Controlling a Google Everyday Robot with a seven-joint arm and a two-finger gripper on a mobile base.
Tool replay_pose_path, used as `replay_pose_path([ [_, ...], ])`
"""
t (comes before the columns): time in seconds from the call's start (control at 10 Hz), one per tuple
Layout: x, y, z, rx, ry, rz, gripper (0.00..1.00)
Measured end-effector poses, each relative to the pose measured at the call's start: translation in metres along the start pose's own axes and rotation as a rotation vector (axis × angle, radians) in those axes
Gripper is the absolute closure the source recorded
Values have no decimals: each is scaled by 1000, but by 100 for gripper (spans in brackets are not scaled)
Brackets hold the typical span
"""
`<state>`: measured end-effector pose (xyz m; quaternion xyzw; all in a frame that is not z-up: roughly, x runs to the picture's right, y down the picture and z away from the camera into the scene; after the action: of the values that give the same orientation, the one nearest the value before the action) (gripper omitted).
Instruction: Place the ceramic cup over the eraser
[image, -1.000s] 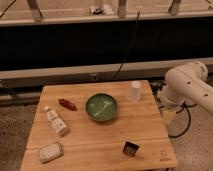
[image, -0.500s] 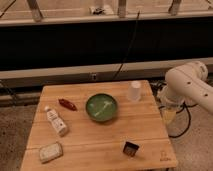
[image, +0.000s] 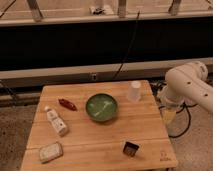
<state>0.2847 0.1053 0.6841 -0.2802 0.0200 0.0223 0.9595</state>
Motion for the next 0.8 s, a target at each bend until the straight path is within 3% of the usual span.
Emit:
replay_pose_path([
  [0.3, 0, -5, 1, 5, -7, 4, 20],
  [0.6, -7, -32, 9, 20, -30, 0, 20],
  [0.8, -5, -35, 10, 25, -34, 7, 20],
])
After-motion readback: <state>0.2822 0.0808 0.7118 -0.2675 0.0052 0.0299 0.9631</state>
